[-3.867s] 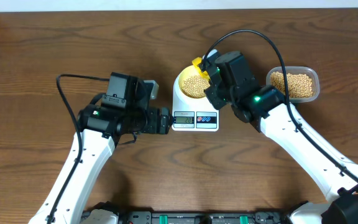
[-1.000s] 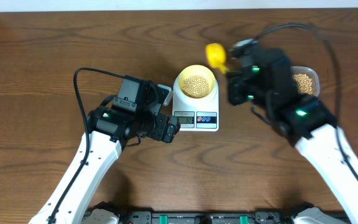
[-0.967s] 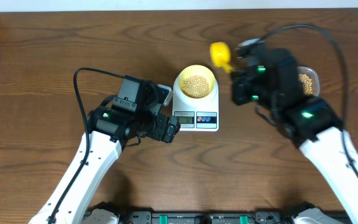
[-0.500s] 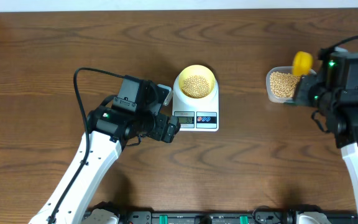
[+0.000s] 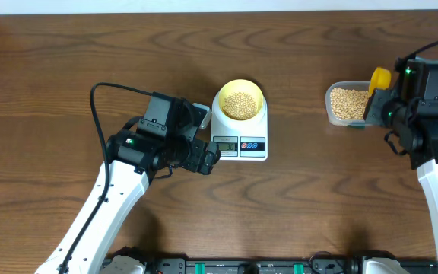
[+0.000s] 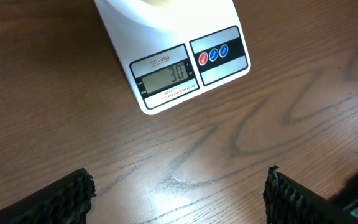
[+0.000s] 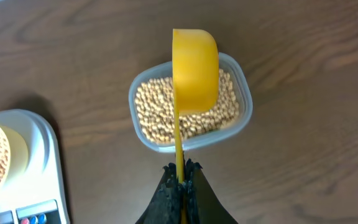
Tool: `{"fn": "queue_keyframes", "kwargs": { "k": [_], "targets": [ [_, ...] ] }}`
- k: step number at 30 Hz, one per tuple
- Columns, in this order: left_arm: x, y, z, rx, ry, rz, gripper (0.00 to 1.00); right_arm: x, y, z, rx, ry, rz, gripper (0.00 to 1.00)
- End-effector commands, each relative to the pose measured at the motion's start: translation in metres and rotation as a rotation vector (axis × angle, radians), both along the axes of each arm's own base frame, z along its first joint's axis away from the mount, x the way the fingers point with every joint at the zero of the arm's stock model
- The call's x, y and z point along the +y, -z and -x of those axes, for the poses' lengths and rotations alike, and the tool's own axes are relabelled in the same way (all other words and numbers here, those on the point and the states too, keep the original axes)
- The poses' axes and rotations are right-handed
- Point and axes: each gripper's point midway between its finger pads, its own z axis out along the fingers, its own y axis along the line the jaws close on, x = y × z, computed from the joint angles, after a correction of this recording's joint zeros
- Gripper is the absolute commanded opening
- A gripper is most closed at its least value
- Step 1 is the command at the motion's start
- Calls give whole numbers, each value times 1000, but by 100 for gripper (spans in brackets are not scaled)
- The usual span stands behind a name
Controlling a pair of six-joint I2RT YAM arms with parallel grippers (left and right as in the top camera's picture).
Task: Scoop item into bowl and weigh 50g on scale
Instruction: 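Move the empty scoop back right to the soybean tub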
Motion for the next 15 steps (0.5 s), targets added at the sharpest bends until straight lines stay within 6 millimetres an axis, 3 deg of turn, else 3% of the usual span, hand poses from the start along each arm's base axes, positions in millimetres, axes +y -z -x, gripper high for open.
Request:
{"fn": "queue_keyframes", "kwargs": {
  "k": [1,15],
  "targets": [
    [0,-1,3,1,-2,13,89,-4,-4,1,2,-27,40,1],
    [0,-1,3,1,-2,13,89,-4,-2,4,28,-115,111,1]
  ]
}}
